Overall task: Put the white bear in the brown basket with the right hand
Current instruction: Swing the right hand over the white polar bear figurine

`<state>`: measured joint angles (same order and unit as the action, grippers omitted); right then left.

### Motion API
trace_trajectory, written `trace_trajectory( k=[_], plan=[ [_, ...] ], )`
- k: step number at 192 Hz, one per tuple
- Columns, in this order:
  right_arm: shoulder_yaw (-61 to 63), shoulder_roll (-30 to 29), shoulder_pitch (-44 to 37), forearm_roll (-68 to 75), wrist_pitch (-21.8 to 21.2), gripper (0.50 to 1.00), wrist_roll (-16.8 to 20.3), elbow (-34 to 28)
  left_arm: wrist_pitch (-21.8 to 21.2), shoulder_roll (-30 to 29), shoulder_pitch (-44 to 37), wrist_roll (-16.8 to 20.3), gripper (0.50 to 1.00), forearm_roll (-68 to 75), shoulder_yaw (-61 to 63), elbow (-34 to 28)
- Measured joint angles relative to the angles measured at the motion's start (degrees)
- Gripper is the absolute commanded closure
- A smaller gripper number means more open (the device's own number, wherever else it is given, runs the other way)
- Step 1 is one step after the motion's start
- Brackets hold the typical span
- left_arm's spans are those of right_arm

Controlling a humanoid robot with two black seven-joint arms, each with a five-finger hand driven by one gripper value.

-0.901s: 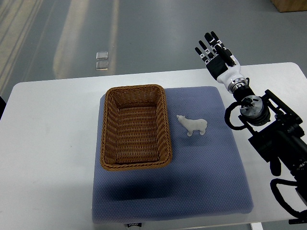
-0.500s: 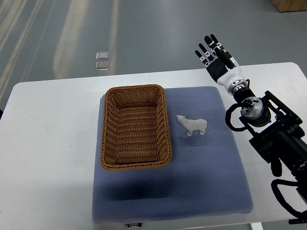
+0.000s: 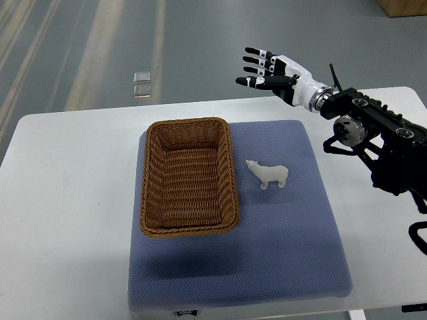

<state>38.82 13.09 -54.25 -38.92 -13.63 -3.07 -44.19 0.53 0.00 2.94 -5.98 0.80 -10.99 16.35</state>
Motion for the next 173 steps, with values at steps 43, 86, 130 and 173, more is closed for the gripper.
trace_trajectory(
  k=[43, 86, 130, 173],
  plan=[
    [-23.6, 6.8, -18.4, -14.1, -5.8, 0.574, 9.2, -2.5, 0.6, 0.0, 0.0, 0.0, 0.500, 0.0, 0.0, 0.0],
    [-41.3, 9.5, -34.9, -14.7, -16.4, 0.574, 14.4, -5.5, 0.8, 0.0, 0.1, 0.0, 0.500, 0.0, 0.1, 0.0],
    [-45.3, 12.7, -39.3, -10.8, -21.0, 0.576, 15.3, -14.6, 0.8, 0.0, 0.2, 0.0, 0.500, 0.1, 0.1, 0.0],
    [-45.1, 13.8, -34.3, -5.3, -15.5, 0.576, 15.4, -18.1, 0.9, 0.0, 0.2, 0.0, 0.500, 0.1, 0.1, 0.0]
  ],
)
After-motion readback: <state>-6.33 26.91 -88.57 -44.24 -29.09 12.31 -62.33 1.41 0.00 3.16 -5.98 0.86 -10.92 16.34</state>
